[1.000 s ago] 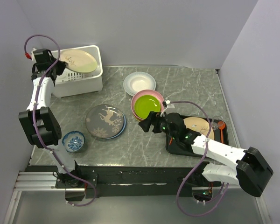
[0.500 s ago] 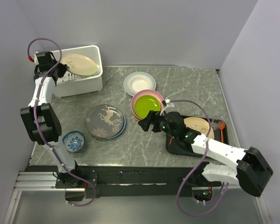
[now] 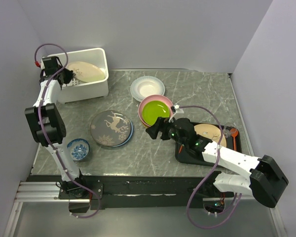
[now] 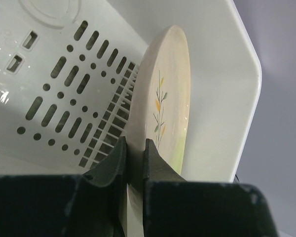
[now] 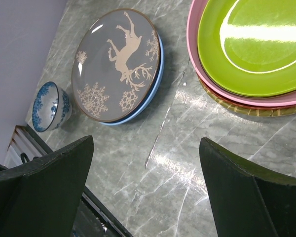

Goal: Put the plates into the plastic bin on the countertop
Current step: Place the plate in the plastic bin.

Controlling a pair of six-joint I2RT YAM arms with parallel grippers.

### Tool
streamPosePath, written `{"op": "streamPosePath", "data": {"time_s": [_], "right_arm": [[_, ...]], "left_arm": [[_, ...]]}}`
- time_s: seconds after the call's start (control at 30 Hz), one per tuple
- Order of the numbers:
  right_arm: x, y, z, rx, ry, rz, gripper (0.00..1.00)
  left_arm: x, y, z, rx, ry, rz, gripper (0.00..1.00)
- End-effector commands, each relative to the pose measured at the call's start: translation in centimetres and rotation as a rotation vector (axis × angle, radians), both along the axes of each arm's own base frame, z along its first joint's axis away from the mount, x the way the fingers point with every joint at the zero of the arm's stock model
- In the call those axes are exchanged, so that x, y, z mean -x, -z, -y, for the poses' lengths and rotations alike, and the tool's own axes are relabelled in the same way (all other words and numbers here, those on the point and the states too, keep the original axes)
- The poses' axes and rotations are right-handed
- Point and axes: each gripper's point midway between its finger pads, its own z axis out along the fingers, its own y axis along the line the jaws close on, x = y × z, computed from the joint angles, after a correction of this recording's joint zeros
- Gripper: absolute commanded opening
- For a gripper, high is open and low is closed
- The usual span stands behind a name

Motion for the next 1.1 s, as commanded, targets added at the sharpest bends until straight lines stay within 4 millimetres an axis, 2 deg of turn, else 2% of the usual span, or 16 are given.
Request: {"op": "streamPosePath", "data": {"time_s": [0.0,0.3,0.87,1.03,1.07], "right_arm": [[-0.8,-2.3,-0.6,-0.025,0.007,0.057,0.94],[-1.1,-1.9,-1.3,-0.031,-0.006,0.040,0.94],[-1.2,-1.4,-1.8,-0.029,-0.019,0.020,0.94],[-1.2,-1.3,-1.7,-0.029,-0.017,0.016,0.94],[-1.0,-1.1,-1.7,-0.029,-0.017,0.012,0.94]], "left_arm": [[-2.8,-8.9,0.0,-0.033,0.040,0.256,0.01],[-3.8,-6.6,-0.2,-0.026,0.043,0.212,0.01],[-4.1,-1.7,-0.6,-0.031,0.039,0.111,0.01],[-4.1,-0.7,-0.6,-0.028,0.046,0.091,0.04],[-4.1,-0.7,-0.7,-0.031,0.042,0.092,0.09]]}}
